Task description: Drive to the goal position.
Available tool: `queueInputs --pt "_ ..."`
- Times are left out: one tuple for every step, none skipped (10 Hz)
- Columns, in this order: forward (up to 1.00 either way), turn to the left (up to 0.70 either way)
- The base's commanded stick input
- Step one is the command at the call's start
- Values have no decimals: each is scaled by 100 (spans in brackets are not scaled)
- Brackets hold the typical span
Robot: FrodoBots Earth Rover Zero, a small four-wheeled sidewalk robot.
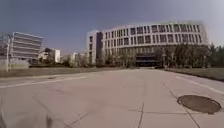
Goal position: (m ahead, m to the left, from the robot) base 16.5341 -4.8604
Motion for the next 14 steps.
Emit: queueInputs --pt "70 0" --pt "70 0" --pt "70 0" --pt "70 0" --pt "70 0" --pt "70 0" --pt "70 0" --pt "70 0" --pt "70 0" --pt "70 0" --pt "70 0" --pt "70 0" --pt "70 0" --pt "70 0"
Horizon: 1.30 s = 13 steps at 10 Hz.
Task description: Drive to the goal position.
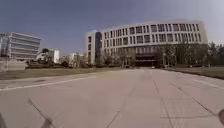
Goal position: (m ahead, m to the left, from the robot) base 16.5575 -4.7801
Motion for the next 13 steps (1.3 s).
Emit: queueInputs --pt "70 0" --pt "70 0" --pt "70 0" --pt "70 0" --pt "70 0" --pt "70 0" --pt "70 0" --pt "70 0" --pt "70 0" --pt "70 0" --pt "70 0" --pt "70 0" --pt "70 0"
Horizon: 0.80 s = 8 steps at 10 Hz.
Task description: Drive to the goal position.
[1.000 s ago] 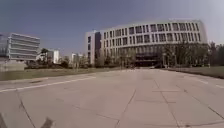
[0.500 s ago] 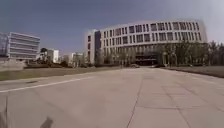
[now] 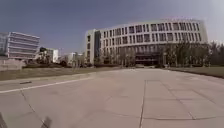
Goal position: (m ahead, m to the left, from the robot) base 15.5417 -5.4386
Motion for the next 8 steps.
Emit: queueInputs --pt "70 0" --pt "70 0" --pt "70 0" --pt "70 0" --pt "70 0" --pt "70 0" --pt "70 0" --pt "70 0"
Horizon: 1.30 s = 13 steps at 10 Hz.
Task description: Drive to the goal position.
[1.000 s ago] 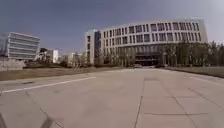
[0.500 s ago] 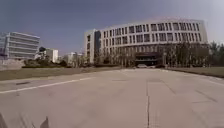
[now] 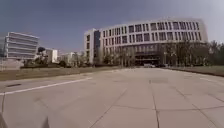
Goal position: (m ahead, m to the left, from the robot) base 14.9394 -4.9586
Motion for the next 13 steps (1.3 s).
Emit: queueInputs --pt "70 0" --pt "70 0" --pt "70 0" --pt "70 0" --pt "70 0" --pt "70 0" --pt "70 0" --pt "70 0" --pt "70 0" --pt "70 0" --pt "70 0" --pt "70 0" --pt "70 0"
